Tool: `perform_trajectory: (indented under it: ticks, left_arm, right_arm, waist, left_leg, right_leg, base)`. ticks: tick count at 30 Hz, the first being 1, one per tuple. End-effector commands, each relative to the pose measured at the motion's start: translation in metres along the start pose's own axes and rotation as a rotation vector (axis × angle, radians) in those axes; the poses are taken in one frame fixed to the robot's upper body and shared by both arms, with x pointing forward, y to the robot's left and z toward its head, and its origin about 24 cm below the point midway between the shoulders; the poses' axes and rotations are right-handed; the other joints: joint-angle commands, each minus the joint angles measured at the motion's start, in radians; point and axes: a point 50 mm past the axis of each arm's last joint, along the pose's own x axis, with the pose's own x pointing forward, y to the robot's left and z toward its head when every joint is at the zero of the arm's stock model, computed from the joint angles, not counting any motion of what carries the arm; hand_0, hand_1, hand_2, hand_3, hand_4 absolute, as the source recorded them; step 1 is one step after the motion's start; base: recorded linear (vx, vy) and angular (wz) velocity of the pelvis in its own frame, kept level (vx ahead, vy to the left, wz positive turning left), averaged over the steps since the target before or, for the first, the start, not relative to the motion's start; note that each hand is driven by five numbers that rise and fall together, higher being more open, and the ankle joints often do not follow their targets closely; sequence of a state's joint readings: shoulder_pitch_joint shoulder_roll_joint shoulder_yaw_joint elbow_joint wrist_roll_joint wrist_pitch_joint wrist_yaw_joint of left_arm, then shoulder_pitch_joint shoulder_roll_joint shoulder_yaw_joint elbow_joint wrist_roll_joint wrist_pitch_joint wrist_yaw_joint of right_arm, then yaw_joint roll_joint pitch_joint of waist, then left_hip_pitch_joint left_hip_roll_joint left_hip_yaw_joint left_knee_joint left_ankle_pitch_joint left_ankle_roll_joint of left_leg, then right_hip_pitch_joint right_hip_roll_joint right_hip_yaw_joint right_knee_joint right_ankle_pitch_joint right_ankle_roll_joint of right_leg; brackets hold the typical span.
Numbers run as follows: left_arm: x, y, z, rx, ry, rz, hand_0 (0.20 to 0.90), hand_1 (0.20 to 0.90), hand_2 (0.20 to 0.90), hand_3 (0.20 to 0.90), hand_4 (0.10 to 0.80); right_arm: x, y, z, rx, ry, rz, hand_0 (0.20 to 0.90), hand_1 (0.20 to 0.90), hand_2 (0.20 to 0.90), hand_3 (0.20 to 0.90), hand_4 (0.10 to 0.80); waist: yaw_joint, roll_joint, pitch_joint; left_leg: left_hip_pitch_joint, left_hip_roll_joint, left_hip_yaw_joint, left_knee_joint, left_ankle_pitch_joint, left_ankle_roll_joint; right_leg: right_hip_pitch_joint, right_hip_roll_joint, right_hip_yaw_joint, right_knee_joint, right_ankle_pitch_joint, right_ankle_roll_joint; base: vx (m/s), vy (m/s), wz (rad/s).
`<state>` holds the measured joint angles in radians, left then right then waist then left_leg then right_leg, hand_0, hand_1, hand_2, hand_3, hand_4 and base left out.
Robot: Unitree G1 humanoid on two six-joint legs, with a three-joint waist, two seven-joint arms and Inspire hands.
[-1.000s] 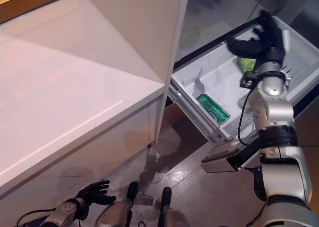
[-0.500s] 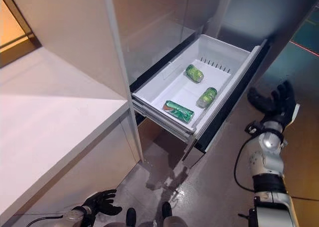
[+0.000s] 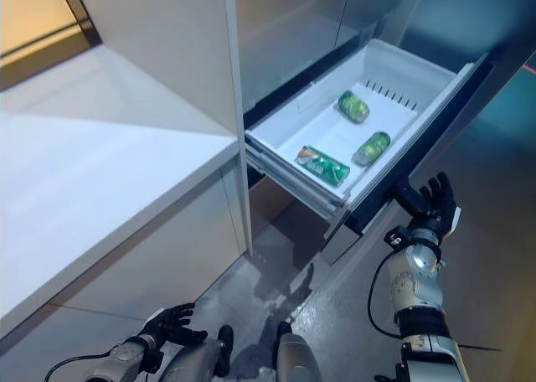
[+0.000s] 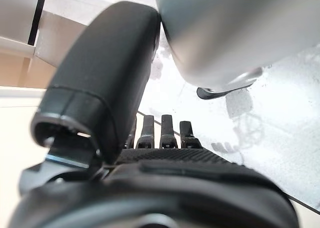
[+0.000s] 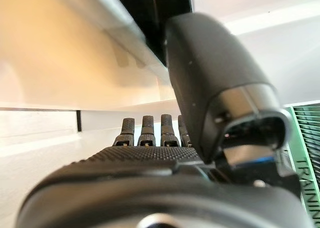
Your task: Put drinks into fridge and close the fridge
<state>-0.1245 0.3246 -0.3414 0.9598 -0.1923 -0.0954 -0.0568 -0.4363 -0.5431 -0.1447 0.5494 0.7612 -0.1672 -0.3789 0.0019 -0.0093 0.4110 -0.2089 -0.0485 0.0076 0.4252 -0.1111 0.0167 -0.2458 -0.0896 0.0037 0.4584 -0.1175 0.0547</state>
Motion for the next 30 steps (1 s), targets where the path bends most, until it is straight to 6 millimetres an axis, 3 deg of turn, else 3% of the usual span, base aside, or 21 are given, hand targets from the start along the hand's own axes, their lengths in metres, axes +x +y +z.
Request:
perform_trajectory:
  ticks: [1, 3, 7, 10, 13, 18, 24, 30]
  left_arm:
    - [-0.008, 0.007, -0.014, -0.01, 0.013, 0.058, 0.9, 0.9, 0.9, 0.9, 0.8]
    - [-0.007, 0.013, -0.008, -0.043, -0.006, 0.095, 0.9, 0.9, 0.9, 0.9, 0.8]
    - [-0.008, 0.02, -0.006, -0.087, -0.015, 0.129, 0.9, 0.9, 0.9, 0.9, 0.8]
    - [-0.009, 0.019, -0.006, -0.107, -0.024, 0.133, 0.9, 0.9, 0.9, 0.9, 0.8]
    - [-0.01, 0.019, -0.006, -0.117, -0.036, 0.125, 0.9, 0.9, 0.9, 0.9, 0.8]
    - [-0.011, 0.017, -0.007, -0.118, -0.038, 0.102, 0.9, 0.9, 0.9, 0.9, 0.8]
    - [-0.011, 0.015, -0.007, -0.09, -0.04, 0.064, 0.9, 0.9, 0.9, 0.9, 0.8]
    - [-0.013, 0.016, -0.012, -0.045, -0.019, 0.048, 0.9, 0.9, 0.9, 0.9, 0.8]
  right_arm:
    - [0.017, 0.017, 0.034, 0.074, -0.025, 0.19, 0.9, 0.9, 0.9, 0.9, 0.8]
    - [0.015, 0.036, 0.03, 0.147, 0.036, 0.38, 0.9, 0.9, 0.9, 0.9, 0.8]
    - [0.007, 0.064, 0.036, 0.115, 0.02, 0.634, 0.9, 0.9, 0.9, 0.9, 0.8]
    - [0.005, 0.082, 0.053, 0.078, -0.074, 0.727, 0.9, 0.9, 0.9, 0.9, 0.8]
    - [-0.006, 0.116, 0.081, 0.108, -0.172, 0.891, 0.9, 0.9, 0.9, 0.9, 0.8]
    - [-0.027, 0.164, 0.099, 0.148, -0.179, 1.098, 0.9, 0.9, 0.9, 0.9, 0.8]
    - [-0.036, 0.203, 0.121, 0.11, -0.206, 1.162, 0.9, 0.9, 0.9, 0.9, 0.8]
    - [-0.027, 0.212, 0.13, 0.065, -0.227, 1.098, 0.9, 0.9, 0.9, 0.9, 0.8]
  waist:
    - [0.051, -0.009, -0.005]
    - [0.059, -0.004, 0.013]
    - [0.07, -0.004, 0.025]
    - [0.081, -0.002, 0.027]
    - [0.099, 0.002, 0.029]
    - [0.132, 0.007, 0.028]
    - [0.184, 0.02, 0.02]
    - [0.224, 0.025, 0.008]
  left_leg:
    - [-0.083, -0.04, -0.028, 0.16, -0.105, 0.075]
    - [-0.122, -0.048, -0.028, 0.192, -0.107, 0.076]
    - [-0.156, -0.055, -0.03, 0.225, -0.113, 0.074]
    - [-0.17, -0.06, -0.035, 0.225, -0.105, 0.074]
    - [-0.174, -0.067, -0.048, 0.204, -0.09, 0.074]
    - [-0.159, -0.072, -0.071, 0.167, -0.068, 0.069]
    - [-0.146, -0.086, -0.113, 0.117, -0.036, 0.061]
    - [-0.1, -0.09, -0.157, 0.042, -0.008, 0.056]
  right_leg:
    - [-0.013, -0.008, -0.068, 0.107, -0.025, -0.091]
    - [-0.055, -0.009, -0.071, 0.146, -0.032, -0.097]
    - [-0.099, -0.007, -0.07, 0.192, -0.044, -0.098]
    - [-0.118, -0.003, -0.069, 0.199, -0.041, -0.096]
    - [-0.128, 0.0, -0.07, 0.194, -0.037, -0.092]
    - [-0.111, -0.007, -0.08, 0.174, -0.031, -0.084]
    - [-0.079, -0.023, -0.109, 0.131, -0.021, -0.076]
    - [-0.018, -0.043, -0.14, 0.057, -0.003, -0.064]
  base:
    - [-0.122, 0.074, 0.01]
    - [-0.126, 0.09, -0.03]
    - [-0.034, 0.076, -0.01]
    - [-0.024, 0.076, -0.24]
    - [-0.011, 0.067, 0.0]
    - [0.038, 0.043, -0.04]
    - [0.047, 0.031, 0.02]
    - [0.06, 0.013, 0.24]
